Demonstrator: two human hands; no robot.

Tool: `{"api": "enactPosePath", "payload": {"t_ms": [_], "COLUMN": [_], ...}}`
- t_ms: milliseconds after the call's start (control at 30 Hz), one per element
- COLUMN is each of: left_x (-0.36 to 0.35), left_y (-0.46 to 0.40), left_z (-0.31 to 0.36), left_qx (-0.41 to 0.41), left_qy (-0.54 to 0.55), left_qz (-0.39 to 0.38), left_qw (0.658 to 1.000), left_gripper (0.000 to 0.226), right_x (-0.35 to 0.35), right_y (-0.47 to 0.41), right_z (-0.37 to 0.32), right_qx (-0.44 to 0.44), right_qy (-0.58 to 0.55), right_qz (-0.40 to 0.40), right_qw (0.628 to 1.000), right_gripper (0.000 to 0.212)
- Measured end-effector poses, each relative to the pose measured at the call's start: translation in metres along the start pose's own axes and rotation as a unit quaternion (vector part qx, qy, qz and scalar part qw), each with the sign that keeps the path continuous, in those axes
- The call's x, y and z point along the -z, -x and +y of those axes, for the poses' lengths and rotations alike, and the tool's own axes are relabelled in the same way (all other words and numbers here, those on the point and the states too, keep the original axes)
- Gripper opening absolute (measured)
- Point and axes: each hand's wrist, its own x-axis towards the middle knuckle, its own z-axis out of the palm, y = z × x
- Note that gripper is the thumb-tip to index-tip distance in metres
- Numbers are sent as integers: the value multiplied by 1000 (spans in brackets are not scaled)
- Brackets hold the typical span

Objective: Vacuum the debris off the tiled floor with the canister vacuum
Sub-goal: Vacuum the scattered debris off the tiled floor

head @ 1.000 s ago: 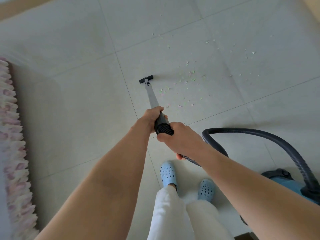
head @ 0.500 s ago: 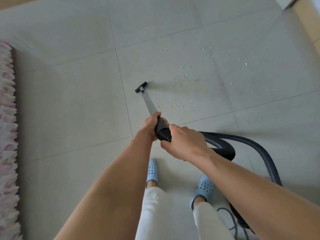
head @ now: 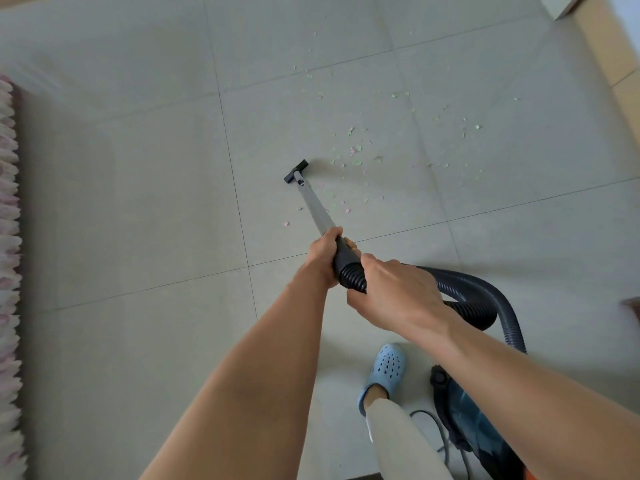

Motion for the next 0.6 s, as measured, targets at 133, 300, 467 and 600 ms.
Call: {"api": "enactPosePath", "payload": {"t_ms": [133, 300, 467, 600], "left_x": [-15, -30, -46, -52], "left_y": [5, 6, 8, 11], "left_z": [-10, -24, -38, -51], "left_qx": [1, 10, 7, 11], "left_qy": [-1, 12, 5, -18], "left_qz": [5, 13, 13, 13], "left_qw": [1000, 1000, 1000, 1000], "left_gripper": [20, 17, 17, 16], "right_x": [3, 6, 8, 4], "right_y": [5, 12, 18, 27], "right_z": [16, 36, 56, 69], "right_qx": [-5, -6, -6, -15], "right_qy": [-1, -3, -4, -10], "right_qz": [0, -1, -9, -14], "right_qw": [1000, 1000, 1000, 1000], "right_gripper": [36, 33, 30, 26]}}
